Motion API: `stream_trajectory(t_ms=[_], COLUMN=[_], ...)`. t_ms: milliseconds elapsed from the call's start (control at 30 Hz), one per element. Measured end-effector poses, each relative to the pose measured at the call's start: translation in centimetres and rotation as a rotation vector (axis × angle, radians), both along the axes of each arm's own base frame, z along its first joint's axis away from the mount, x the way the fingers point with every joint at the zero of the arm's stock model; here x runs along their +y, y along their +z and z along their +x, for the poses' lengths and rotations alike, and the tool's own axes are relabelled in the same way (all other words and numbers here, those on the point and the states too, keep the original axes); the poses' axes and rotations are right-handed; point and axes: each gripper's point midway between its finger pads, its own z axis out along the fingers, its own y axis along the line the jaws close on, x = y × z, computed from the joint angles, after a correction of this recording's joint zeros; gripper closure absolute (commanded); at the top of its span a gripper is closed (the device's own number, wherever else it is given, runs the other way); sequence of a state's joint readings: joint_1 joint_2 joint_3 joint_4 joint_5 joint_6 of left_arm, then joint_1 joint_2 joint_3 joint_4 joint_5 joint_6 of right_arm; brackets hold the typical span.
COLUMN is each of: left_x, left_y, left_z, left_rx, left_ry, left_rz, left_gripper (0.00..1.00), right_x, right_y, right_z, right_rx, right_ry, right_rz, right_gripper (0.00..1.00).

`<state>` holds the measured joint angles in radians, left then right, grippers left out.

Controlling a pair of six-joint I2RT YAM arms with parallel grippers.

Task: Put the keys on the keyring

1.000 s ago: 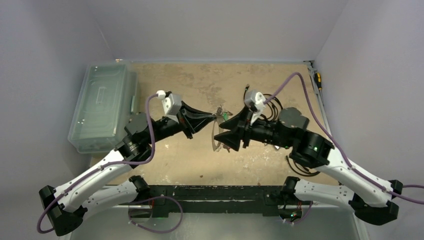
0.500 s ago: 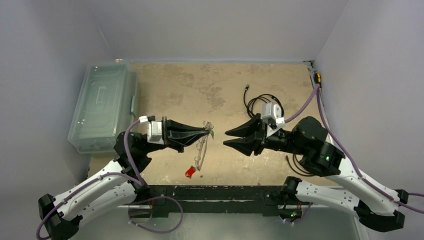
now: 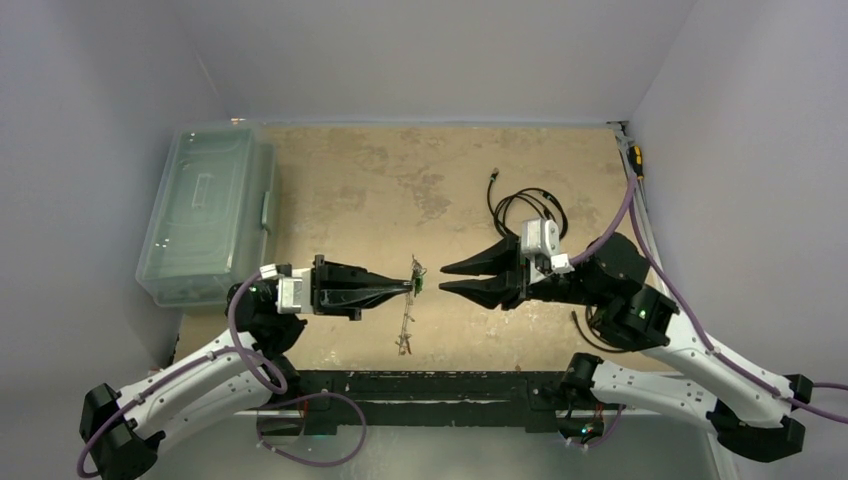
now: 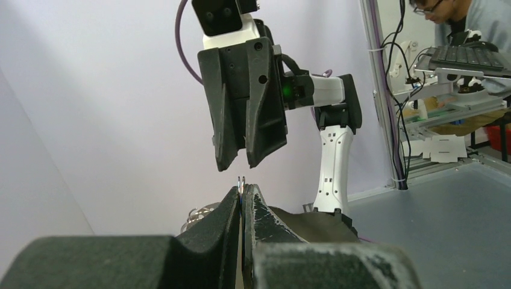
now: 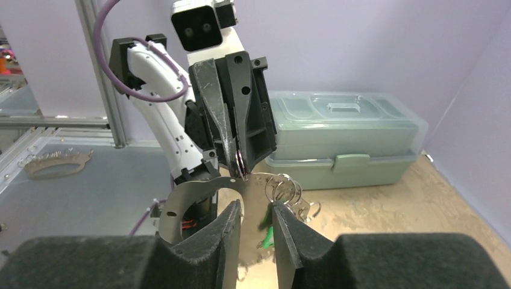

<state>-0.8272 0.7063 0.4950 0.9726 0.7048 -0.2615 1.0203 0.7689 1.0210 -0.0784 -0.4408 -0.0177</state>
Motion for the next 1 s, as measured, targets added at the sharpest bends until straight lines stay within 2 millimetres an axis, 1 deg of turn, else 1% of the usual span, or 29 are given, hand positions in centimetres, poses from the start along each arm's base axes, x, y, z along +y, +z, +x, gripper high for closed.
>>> stream_trajectory(t_ms=[200, 367, 467, 700, 1000], left_x=[0.1, 0.1, -0.1, -0.2, -0.3], left_y=[0.5, 0.4, 0.2, 0.1, 0.1], left_z=[-0.4, -0.5, -0.5, -0.4, -0.3], left_rx=[-0.023, -0.023, -0.018, -0.007, -0.005], left_ry=[-0.024, -0.036, -0.04, -0.045, -0.046], left_rz=[-0.031, -0.04, -0.036, -0.031, -0.034], left_gripper=[1.0, 1.0, 1.0, 1.0, 1.0], right_x=[1.5, 2.7, 2.7, 2.9, 3.2], right_y=[-0.8, -2.1, -2.0, -1.0, -1.1], right_z=[0.1, 0.4, 0.3, 0.0, 0.2], right_rx=[-0.005, 0.011, 0.008, -0.015, -0.013], right_ry=[0.047, 0.07, 0.078, 0.098, 0.101], right_rz=[-0.029, -0.069, -0.068, -0.047, -0.053], right_gripper=[0.73, 0.74, 0.74, 0.73, 0.72])
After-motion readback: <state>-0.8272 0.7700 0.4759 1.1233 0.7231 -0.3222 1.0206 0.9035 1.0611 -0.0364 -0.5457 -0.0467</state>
